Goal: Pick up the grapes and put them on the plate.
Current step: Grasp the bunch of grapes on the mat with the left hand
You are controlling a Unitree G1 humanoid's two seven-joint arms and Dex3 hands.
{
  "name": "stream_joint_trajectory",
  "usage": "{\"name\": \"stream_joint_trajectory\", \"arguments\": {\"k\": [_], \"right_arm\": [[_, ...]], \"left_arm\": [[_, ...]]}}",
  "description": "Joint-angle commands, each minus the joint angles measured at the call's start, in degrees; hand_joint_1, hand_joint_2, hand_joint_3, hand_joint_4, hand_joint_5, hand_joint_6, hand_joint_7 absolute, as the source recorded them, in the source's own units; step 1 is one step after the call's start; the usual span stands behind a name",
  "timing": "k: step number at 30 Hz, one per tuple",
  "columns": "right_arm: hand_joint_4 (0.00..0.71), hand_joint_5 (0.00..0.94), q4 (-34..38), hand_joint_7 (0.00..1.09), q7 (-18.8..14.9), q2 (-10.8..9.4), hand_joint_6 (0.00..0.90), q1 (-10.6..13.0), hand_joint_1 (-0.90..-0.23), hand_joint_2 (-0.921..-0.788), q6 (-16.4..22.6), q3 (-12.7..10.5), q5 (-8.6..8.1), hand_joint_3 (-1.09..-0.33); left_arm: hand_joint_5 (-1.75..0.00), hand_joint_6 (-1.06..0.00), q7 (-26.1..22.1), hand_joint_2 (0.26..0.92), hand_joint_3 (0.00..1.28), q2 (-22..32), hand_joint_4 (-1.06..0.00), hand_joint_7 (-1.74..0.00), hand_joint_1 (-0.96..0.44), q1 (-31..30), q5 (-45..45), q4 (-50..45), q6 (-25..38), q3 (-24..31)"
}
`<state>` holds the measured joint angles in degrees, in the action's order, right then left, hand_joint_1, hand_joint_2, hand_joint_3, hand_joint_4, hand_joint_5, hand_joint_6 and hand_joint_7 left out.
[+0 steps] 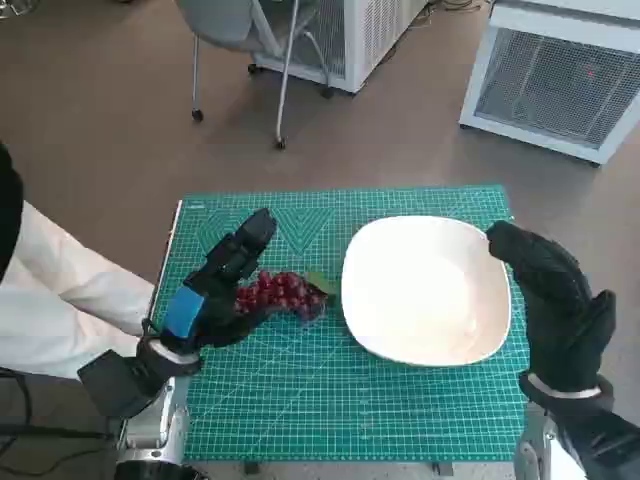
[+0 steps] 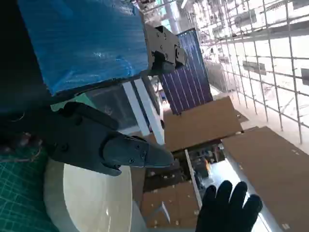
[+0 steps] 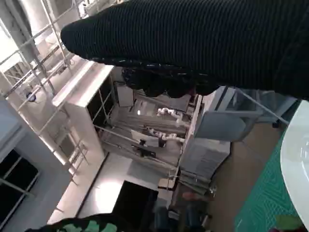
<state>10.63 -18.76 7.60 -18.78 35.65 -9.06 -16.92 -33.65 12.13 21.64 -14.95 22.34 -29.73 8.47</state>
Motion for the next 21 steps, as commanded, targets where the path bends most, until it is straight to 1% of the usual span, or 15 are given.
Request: {"name": "stream_joint_trajectory", "arguments": {"k": [1,21], "right_arm": [[0.458,0.002,0.0,0.56,-0.2,0.2,0.103,0.6,-0.53,-0.921,-1.2,-0.3,-0.51,-0.551],[0.462,0.003,-1.2,0.55,-0.1,0.5,0.105,1.2,-0.525,-0.921,-2.2,-0.3,-0.8,-0.555]], "left_arm": [[0.0,-0.23,-0.2,0.921,0.07,0.3,-0.1,0.0,-0.51,-0.7,-0.6,-0.4,0.1,-0.3],[0.0,-0.23,0.1,0.921,0.06,0.4,-0.1,0.0,-0.51,-0.8,-0.4,-0.5,0.3,-0.6]]}}
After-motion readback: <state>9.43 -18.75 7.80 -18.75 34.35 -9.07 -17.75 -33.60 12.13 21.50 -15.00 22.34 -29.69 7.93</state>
